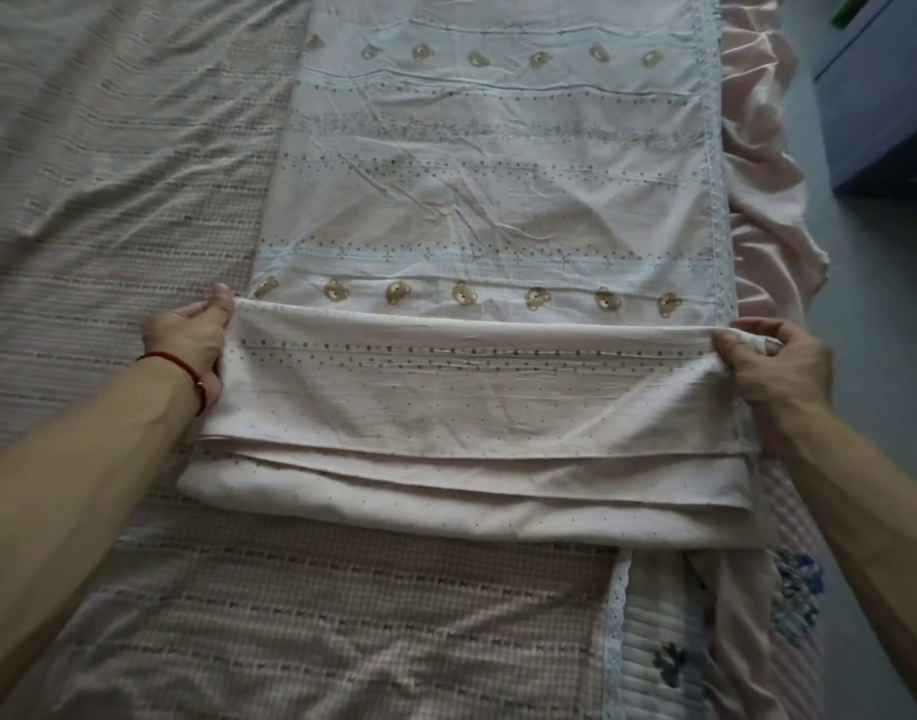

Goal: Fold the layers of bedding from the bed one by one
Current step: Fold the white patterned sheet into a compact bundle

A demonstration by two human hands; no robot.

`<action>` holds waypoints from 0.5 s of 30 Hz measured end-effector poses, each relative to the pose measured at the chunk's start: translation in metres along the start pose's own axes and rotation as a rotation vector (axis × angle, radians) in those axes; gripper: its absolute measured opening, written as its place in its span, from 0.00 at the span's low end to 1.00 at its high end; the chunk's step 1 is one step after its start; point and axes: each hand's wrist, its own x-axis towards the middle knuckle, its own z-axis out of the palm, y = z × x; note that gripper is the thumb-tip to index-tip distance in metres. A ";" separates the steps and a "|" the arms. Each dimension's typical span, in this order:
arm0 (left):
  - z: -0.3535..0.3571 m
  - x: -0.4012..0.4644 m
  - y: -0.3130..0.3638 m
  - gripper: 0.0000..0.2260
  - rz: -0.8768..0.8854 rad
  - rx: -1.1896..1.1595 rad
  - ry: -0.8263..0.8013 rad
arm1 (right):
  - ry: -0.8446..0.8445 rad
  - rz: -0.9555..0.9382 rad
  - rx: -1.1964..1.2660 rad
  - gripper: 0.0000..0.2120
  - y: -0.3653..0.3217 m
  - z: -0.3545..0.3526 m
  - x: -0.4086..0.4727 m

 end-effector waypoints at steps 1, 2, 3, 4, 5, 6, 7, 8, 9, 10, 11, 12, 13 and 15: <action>0.000 0.001 -0.001 0.10 0.012 0.017 0.007 | 0.012 -0.009 -0.018 0.14 0.002 0.002 -0.001; -0.003 0.001 -0.002 0.10 0.018 0.040 0.006 | 0.018 -0.020 -0.059 0.15 0.002 0.003 -0.003; -0.005 0.002 -0.002 0.11 0.025 0.075 -0.002 | 0.013 -0.036 -0.110 0.15 0.002 0.004 -0.005; -0.008 0.000 -0.002 0.10 0.036 0.120 -0.014 | 0.005 -0.052 -0.164 0.16 0.001 0.003 -0.008; -0.010 -0.005 -0.001 0.09 0.088 0.203 -0.012 | 0.005 -0.057 -0.207 0.17 -0.001 0.002 -0.009; -0.011 -0.013 -0.002 0.10 0.190 0.357 0.020 | 0.017 -0.059 -0.246 0.18 -0.004 0.001 -0.013; -0.013 -0.022 -0.005 0.11 0.348 0.559 0.091 | 0.045 -0.075 -0.298 0.20 -0.007 0.001 -0.016; -0.011 -0.033 -0.010 0.13 0.553 0.744 0.160 | 0.084 -0.132 -0.393 0.21 -0.009 0.003 -0.022; -0.008 -0.046 -0.017 0.15 0.754 0.891 0.194 | 0.129 -0.226 -0.513 0.22 -0.012 0.008 -0.031; -0.001 -0.058 -0.026 0.17 0.894 1.003 0.152 | 0.144 -0.357 -0.622 0.24 -0.012 0.014 -0.040; 0.005 -0.066 -0.034 0.20 0.966 1.102 0.044 | 0.085 -0.498 -0.712 0.26 -0.012 0.022 -0.051; 0.012 -0.065 -0.045 0.23 0.963 1.173 -0.088 | -0.048 -0.613 -0.787 0.30 -0.008 0.028 -0.060; 0.018 -0.062 -0.052 0.26 0.926 1.232 -0.178 | -0.200 -0.681 -0.856 0.33 0.001 0.033 -0.066; 0.025 -0.047 -0.066 0.28 0.887 1.333 -0.211 | -0.346 -0.640 -0.942 0.35 0.028 0.036 -0.067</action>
